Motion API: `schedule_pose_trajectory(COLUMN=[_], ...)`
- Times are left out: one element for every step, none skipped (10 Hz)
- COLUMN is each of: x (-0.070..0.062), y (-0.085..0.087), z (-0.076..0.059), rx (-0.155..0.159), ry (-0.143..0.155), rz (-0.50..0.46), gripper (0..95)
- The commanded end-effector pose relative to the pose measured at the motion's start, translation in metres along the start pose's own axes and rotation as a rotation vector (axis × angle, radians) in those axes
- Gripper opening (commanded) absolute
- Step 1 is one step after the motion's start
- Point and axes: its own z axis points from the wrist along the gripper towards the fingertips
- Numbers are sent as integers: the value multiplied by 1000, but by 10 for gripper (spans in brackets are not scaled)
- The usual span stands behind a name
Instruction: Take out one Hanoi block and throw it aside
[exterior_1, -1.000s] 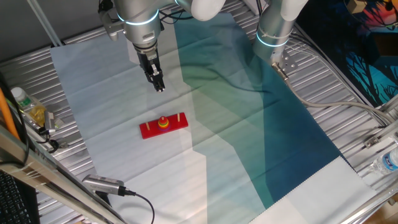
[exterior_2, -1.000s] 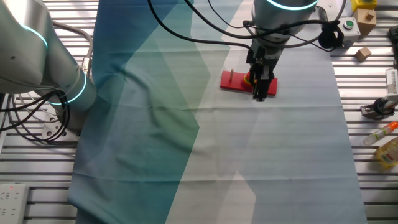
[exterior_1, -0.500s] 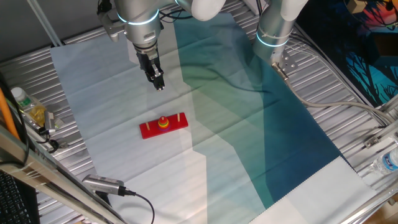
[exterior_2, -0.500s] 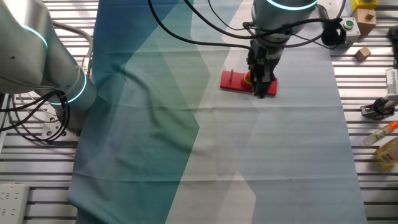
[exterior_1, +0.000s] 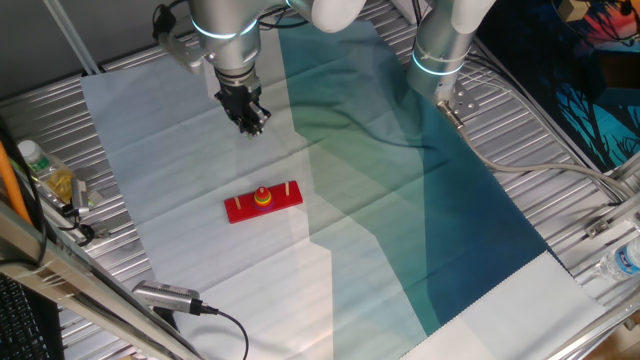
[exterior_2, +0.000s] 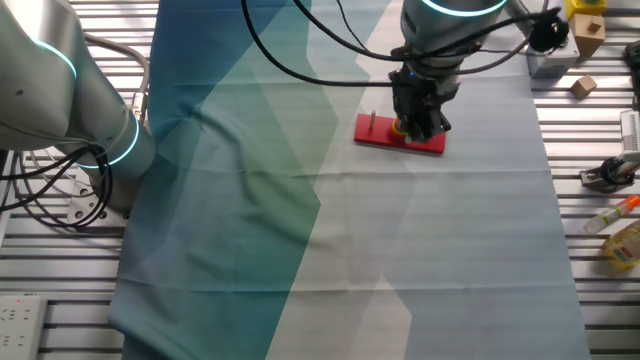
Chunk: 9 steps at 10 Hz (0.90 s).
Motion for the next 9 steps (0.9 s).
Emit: schedule_pose_trajectory(x=[-1,-1,-1,-2,-4,-5,-5,-6,-8], y=[0,1,1,2,4,5,6,7,9], z=[0,0,1,1,2,2,2,3,4], rx=[4,5,7,9,10,11,11,12,12], ry=[-4,-3,-3,-2,-1,-1,-1,-2,-3], rz=[-120,-120,-119,-116,-110,-105,-104,-102,-98], gripper=[0,0,0,0,0,0,0,0,0])
